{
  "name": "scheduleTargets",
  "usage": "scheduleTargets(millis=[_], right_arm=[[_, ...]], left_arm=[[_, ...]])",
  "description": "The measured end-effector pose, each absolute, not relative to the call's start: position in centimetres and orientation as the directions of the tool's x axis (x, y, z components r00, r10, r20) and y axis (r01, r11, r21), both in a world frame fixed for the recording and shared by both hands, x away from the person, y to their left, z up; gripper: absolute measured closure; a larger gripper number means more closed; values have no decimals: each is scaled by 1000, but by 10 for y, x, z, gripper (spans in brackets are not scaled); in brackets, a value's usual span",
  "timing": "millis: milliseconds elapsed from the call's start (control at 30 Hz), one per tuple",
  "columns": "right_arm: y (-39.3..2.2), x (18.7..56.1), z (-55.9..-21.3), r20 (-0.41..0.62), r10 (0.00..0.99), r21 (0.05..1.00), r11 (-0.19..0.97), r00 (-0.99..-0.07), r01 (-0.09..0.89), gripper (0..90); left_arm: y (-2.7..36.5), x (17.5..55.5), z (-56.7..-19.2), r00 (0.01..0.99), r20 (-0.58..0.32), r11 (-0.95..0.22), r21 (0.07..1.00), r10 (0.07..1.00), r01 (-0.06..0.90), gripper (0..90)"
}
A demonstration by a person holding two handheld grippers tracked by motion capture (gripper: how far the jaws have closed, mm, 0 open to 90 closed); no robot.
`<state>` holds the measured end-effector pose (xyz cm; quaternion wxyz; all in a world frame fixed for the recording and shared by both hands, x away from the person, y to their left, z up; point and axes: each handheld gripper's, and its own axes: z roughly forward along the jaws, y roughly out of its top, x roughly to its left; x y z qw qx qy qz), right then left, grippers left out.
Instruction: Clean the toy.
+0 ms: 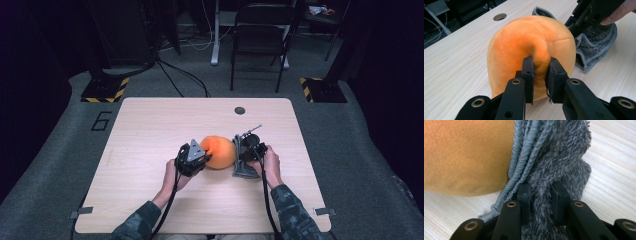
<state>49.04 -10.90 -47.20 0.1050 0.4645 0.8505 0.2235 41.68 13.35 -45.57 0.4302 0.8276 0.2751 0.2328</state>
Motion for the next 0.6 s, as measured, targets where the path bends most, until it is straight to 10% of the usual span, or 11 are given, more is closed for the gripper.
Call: scheduleTargets(millis=[600], right_arm=[[-82, 463, -420, 6, 761, 593, 520, -649, 615, 729]], left_arm=[[136, 418, -455, 732, 156, -483, 836, 663, 259, 730]])
